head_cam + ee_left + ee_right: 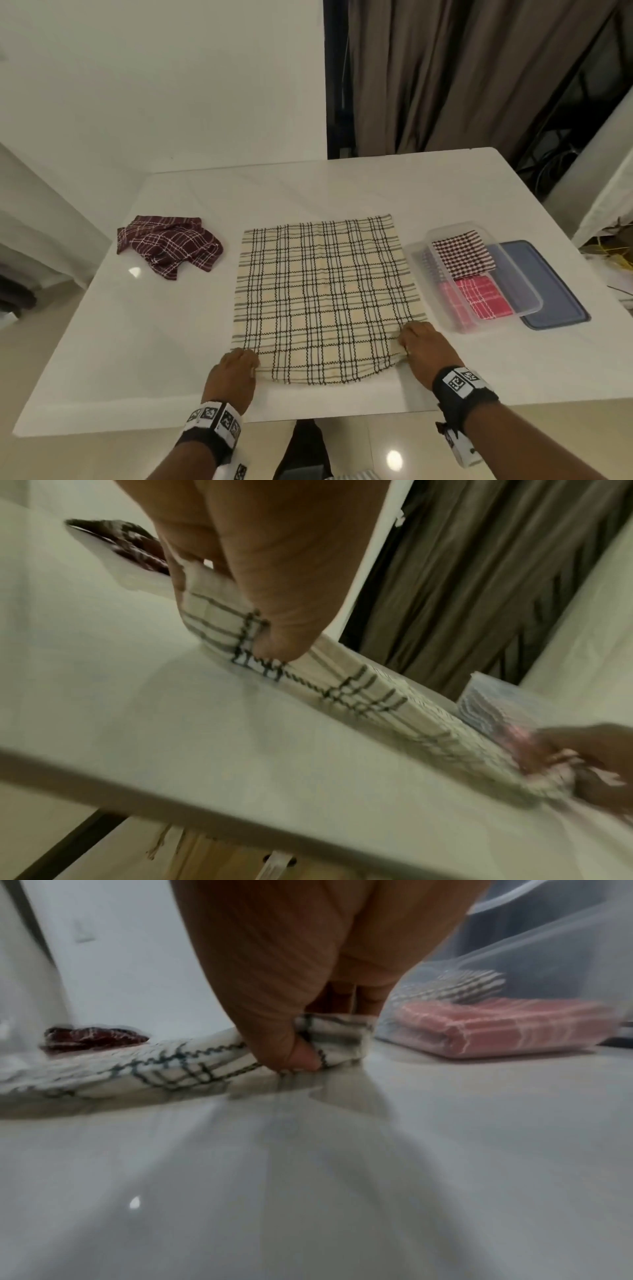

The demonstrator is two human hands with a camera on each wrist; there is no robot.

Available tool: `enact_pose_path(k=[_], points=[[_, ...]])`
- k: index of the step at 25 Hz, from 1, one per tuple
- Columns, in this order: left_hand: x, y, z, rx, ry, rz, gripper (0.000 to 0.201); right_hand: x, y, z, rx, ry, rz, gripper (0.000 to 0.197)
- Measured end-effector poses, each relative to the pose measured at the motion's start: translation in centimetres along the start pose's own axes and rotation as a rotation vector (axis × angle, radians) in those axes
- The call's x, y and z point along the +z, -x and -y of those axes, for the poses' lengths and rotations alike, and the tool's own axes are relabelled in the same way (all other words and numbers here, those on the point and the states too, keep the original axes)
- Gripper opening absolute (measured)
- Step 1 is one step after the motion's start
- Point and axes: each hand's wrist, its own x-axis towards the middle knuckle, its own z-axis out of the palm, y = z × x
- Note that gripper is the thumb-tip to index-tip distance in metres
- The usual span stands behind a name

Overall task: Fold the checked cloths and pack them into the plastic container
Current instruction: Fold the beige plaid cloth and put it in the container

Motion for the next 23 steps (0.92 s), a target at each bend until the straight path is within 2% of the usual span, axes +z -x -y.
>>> enact_pose_path(k=[3, 7, 9, 12, 16, 20, 23], points=[[-2.4, 0.1, 2.3, -0.081, 0.173, 0.027, 0.025, -2.2, 1.0, -2.2, 0.180, -0.184, -0.046, 0.021], [-7.4, 2.2, 3.0, -0.135, 0.346, -0.043, 0.014, -5.5, 3.7, -2.7, 0.281, -0.576, -0.205, 0.013], [-9.7, 3.4, 2.7, -0.178, 0.443, -0.100, 0.008, -7.2, 5.2, -2.1, 0.321, -0.767, -0.225, 0.005], [-12.1, 4.5, 2.4, -0.175, 0.584, -0.142, 0.003, -9.1, 6.4, -1.1, 0.380, -1.020, -0.258, 0.009], [-13.0, 2.3, 2.3, -0.192, 0.571, -0.189, 0.011, -9.8, 4.1, -0.1, 0.437, -1.090, -0.343, 0.007], [-13.1, -3.2, 1.9, -0.272, 0.512, -0.247, 0.017, -9.6, -1.2, 0.7, 0.482, -1.079, -0.474, 0.007], [-12.8, -8.0, 1.7, -0.301, 0.618, -0.217, 0.017, -8.9, -5.4, 1.3, 0.517, -1.094, -0.544, 0.005]])
